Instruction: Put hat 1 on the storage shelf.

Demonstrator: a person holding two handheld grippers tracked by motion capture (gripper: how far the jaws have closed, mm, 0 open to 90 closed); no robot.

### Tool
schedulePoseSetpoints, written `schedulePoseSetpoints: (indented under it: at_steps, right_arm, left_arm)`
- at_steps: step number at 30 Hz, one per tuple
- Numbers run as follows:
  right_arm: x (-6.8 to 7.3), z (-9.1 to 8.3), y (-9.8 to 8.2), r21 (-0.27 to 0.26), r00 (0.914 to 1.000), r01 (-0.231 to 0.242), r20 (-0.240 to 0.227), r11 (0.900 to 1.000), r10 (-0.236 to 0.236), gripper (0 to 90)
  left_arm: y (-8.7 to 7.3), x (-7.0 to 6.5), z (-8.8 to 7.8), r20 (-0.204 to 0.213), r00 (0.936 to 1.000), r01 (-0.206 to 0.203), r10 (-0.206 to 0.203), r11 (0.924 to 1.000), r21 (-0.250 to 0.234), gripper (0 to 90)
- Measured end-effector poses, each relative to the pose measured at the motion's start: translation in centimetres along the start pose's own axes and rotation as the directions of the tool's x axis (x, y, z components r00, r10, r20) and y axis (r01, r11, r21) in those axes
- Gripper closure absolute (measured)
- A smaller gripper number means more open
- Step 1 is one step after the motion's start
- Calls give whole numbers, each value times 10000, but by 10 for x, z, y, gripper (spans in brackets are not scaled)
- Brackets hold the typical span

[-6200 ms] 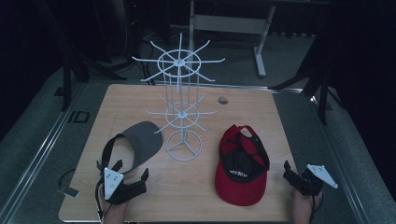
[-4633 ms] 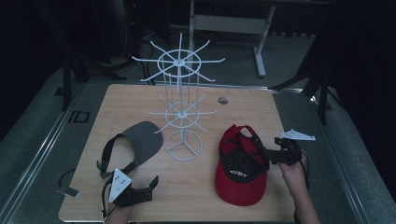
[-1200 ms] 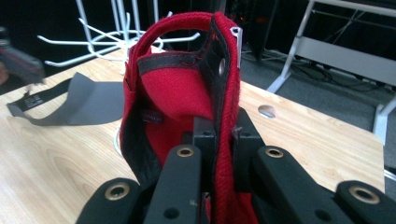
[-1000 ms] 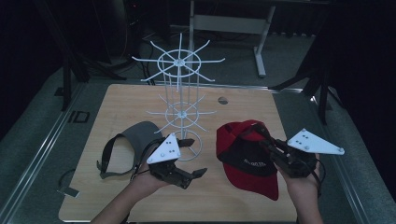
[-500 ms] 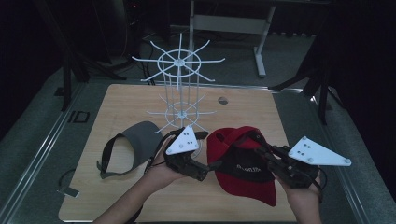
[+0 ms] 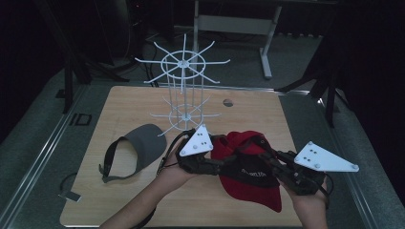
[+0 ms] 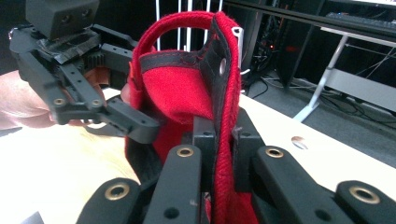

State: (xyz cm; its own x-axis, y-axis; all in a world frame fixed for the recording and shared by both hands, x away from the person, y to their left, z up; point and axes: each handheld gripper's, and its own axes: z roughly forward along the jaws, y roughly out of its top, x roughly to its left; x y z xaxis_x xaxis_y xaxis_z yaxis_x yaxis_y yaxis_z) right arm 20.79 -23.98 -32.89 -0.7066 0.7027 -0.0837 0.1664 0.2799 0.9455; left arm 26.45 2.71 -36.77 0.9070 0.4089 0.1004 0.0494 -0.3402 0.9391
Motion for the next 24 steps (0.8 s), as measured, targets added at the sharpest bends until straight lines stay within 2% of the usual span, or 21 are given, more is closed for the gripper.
schedulePoseSetpoints:
  at_steps: [3, 7, 9, 10, 12, 14, 15, 18, 24]
  right_arm:
    - [0, 1, 0, -6, 10000, -16, -9, 10000, 16, 841]
    - [-1, 2, -1, -23, 10000, -29, -42, 10000, 29, 841]
    - [0, 2, -1, -22, 10000, -21, -55, 10000, 21, 841]
    - [0, 2, -1, -22, 10000, -21, -55, 10000, 21, 841]
    - [0, 2, -1, -15, 10000, -27, -29, 10000, 27, 840]
    - [-1, 2, -3, -35, 9999, -103, -59, 9999, 103, 840]
    - [-1, 2, -4, -43, 9999, -140, -46, 9999, 140, 840]
    - [-3, 2, -8, -22, 9997, -258, -20, 9997, 258, 840]
    - [-6, 2, -16, -4, 9988, -486, -8, 9988, 486, 838]
  left_arm:
    - [3, -3, 4, -222, 9997, -31, 35, 9998, 177, 540]
    - [6, -4, 6, -523, 9984, 236, -218, 9992, 332, 704]
    - [8, -4, 7, -828, 9961, 322, -293, 9989, 338, 789]
    - [8, -4, 7, -828, 9961, 322, -293, 9989, 338, 832]
    - [11, -6, 6, -1115, 9934, 307, -262, 9988, 383, 856]
    - [13, -8, 4, -1178, 9927, 297, -259, 9991, 306, 864]
    - [14, -10, 4, -1237, 9922, 171, -126, 9992, 355, 866]
    - [18, -13, 5, -1276, 9918, -1, 60, 9990, 458, 869]
    - [22, -15, 9, -1278, 9917, -34, 106, 9984, 566, 872]
